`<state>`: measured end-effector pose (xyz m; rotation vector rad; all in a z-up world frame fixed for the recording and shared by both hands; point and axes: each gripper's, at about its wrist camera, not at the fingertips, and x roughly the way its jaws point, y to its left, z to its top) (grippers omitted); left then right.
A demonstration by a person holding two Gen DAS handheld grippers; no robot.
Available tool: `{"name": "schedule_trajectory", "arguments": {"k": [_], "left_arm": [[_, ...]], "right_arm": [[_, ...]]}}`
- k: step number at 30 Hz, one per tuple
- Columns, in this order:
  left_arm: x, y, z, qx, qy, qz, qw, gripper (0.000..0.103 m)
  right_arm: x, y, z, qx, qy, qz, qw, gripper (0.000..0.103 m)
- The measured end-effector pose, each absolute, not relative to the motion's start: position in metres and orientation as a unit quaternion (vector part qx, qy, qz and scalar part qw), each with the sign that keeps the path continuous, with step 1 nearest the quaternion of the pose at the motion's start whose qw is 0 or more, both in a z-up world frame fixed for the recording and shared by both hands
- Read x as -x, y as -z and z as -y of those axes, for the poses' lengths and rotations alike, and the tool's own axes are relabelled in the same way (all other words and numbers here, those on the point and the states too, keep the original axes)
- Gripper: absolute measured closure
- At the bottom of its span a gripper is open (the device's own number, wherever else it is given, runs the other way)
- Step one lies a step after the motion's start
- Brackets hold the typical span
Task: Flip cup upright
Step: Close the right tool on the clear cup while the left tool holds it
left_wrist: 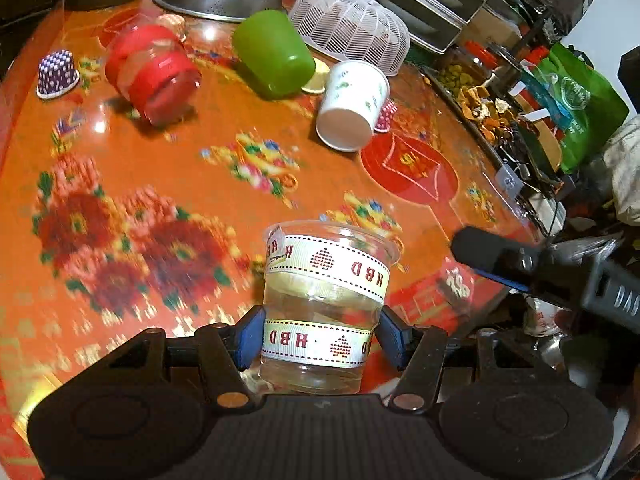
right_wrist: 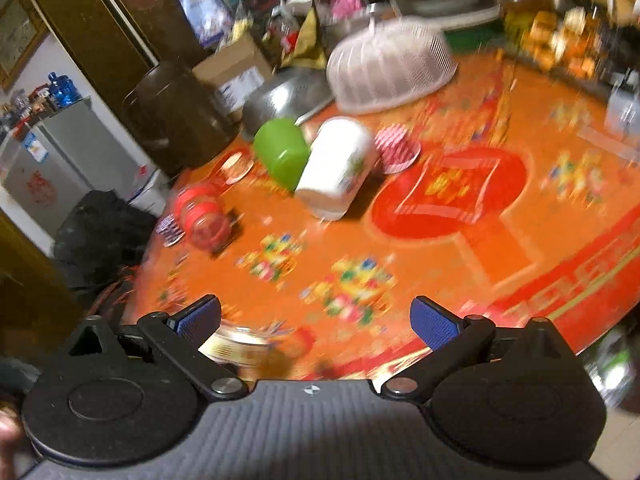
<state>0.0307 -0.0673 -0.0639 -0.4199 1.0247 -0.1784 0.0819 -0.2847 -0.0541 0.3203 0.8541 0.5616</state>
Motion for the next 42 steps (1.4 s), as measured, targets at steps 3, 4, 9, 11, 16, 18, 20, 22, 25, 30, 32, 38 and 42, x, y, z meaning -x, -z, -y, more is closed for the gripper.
{"name": "schedule_trajectory", "arguments": {"k": [3,4,9,11,16,18,20,22,25,30,32,38,42], "left_arm": [[-0.019,0.067,0.075,0.194,0.083,-0.473,0.855,0.040],[-0.015,0.068,0.074,0.199,0.080,-0.470,0.856,0.040],[-0.013,0.072,0.074,0.218,0.085,-0.462,0.855,0.040],[-0.013,0.073,0.075,0.221,0.091,-0.463,0.854,0.040],[-0.010,0.074,0.077,0.222,0.098,-0.463,0.852,0.040],[-0.010,0.075,0.075,0.224,0.100,-0.464,0.851,0.040],[-0.010,0.075,0.074,0.229,0.100,-0.464,0.850,0.040],[-0.009,0.076,0.073,0.230,0.100,-0.463,0.850,0.040],[-0.008,0.075,0.073,0.228,0.100,-0.463,0.851,0.040],[-0.007,0.077,0.071,0.230,0.100,-0.465,0.849,0.040],[-0.007,0.077,0.071,0.228,0.099,-0.466,0.849,0.040],[-0.008,0.076,0.073,0.219,0.096,-0.467,0.851,0.040],[-0.008,0.075,0.075,0.211,0.099,-0.470,0.851,0.038]], "right_arm": [[-0.089,0.059,0.279,-0.189,-0.282,-0.441,0.831,0.001],[-0.092,0.061,0.275,-0.200,-0.285,-0.457,0.818,0.001],[-0.093,0.070,0.247,-0.193,-0.280,-0.518,0.785,0.001],[-0.093,0.072,0.238,-0.194,-0.286,-0.535,0.771,0.001],[-0.095,0.073,0.221,-0.184,-0.277,-0.547,0.769,0.004],[-0.095,0.074,0.217,-0.176,-0.271,-0.552,0.769,0.012],[-0.096,0.074,0.214,-0.170,-0.268,-0.556,0.768,0.016],[-0.095,0.073,0.214,-0.169,-0.264,-0.556,0.770,0.019],[-0.095,0.072,0.213,-0.164,-0.258,-0.556,0.773,0.023],[-0.097,0.073,0.212,-0.160,-0.252,-0.553,0.778,0.035],[-0.098,0.074,0.211,-0.160,-0.257,-0.552,0.777,0.035],[-0.098,0.073,0.208,-0.148,-0.268,-0.546,0.780,0.036],[-0.100,0.074,0.208,-0.145,-0.272,-0.546,0.779,0.036]]}}
